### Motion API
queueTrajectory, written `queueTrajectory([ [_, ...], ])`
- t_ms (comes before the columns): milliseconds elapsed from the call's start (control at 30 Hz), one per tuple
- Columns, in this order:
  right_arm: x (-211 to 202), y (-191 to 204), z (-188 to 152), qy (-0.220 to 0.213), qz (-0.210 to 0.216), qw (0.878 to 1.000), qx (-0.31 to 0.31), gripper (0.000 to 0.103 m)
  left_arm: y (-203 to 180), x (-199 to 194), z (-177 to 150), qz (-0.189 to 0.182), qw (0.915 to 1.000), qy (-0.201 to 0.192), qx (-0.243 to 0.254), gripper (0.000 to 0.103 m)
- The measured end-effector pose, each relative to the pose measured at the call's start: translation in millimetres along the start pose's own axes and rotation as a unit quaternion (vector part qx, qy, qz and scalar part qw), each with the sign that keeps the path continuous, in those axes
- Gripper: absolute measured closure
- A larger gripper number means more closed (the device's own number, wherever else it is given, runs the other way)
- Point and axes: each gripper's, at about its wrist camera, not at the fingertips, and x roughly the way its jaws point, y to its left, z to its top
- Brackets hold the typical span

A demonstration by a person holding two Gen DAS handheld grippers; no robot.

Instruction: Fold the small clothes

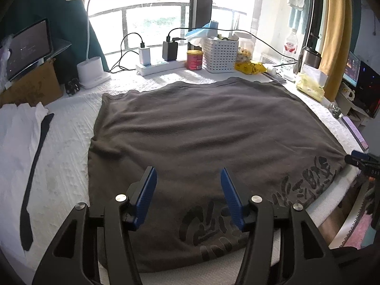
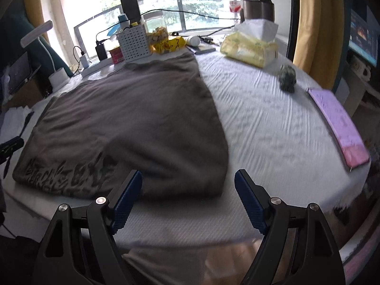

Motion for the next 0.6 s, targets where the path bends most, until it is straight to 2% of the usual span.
queueTrajectory([
  [267,1,10,-15,0.013,-0.001,1.000,0.016,0.020,-1,7,-7,-0.022,0.9997,0.008,-0.003,0.046],
  [600,19,8,10,0.011,0.018,0.997,0.068,0.019,23,9,0,-0.018,0.9992,0.008,-0.036,0.046],
])
